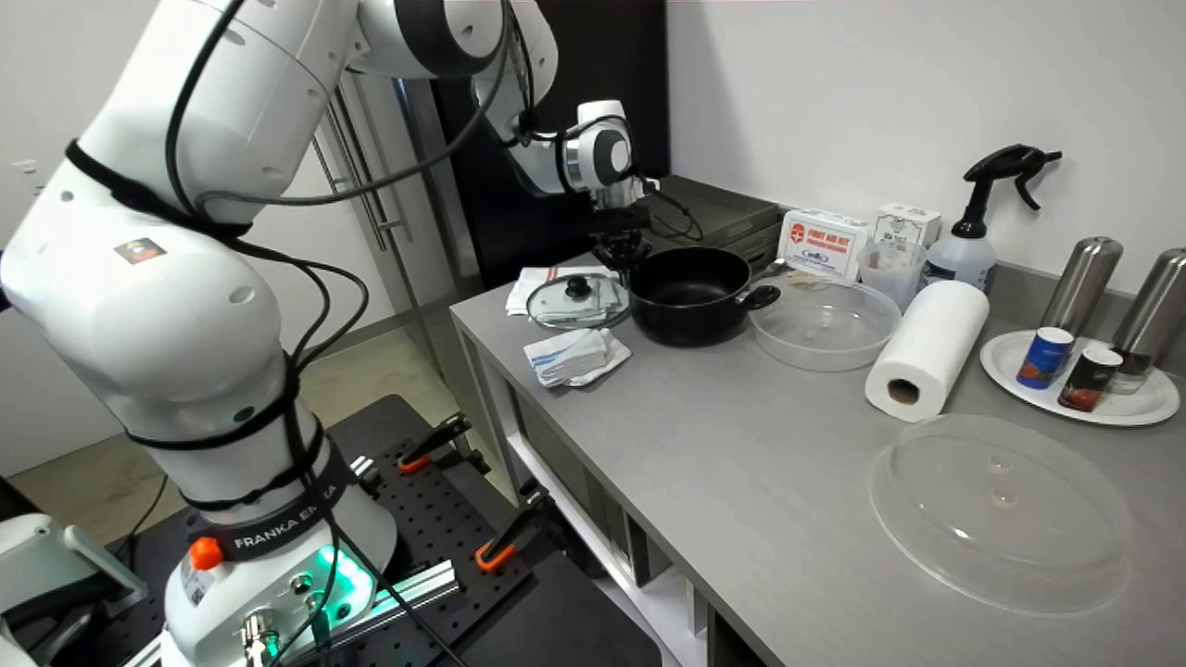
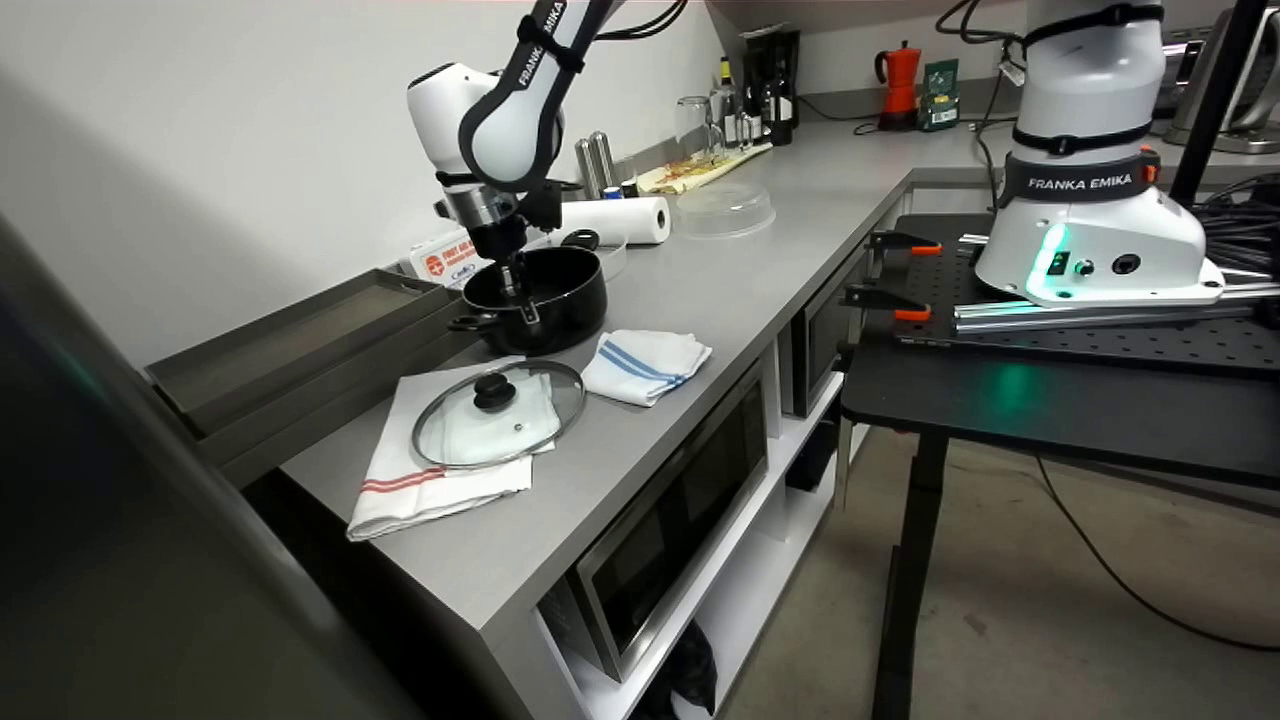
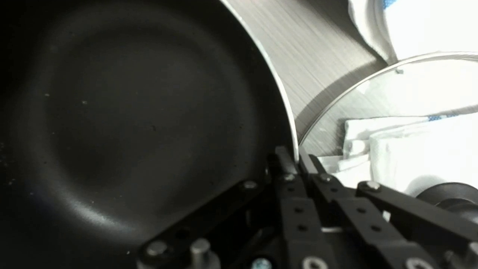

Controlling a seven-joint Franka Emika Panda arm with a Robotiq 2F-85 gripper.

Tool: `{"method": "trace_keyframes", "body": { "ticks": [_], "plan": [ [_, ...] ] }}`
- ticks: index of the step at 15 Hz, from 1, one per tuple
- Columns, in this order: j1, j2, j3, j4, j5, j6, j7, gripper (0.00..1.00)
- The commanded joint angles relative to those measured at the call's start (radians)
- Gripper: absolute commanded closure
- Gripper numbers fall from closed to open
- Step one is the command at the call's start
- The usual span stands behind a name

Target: Move the pot

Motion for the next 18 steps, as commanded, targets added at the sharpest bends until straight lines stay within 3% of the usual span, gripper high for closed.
{"method": "trace_keyframes", "body": {
  "ticks": [1,2,3,4,14,18],
  "plan": [
    [0.007,0.010,-0.007,0.052,0.005,-0.038,-0.012,0.99],
    [0.008,0.011,-0.008,0.054,0.005,-0.040,-0.012,0.99],
    [0.008,0.011,-0.009,0.054,0.005,-0.040,-0.010,0.71],
    [0.008,0.011,-0.009,0.054,0.004,-0.040,-0.010,0.70],
    [0.008,0.008,-0.018,0.078,0.006,-0.032,0.000,0.00],
    [0.012,-0.026,-0.024,0.039,0.007,-0.016,0.031,0.00]
  ]
}}
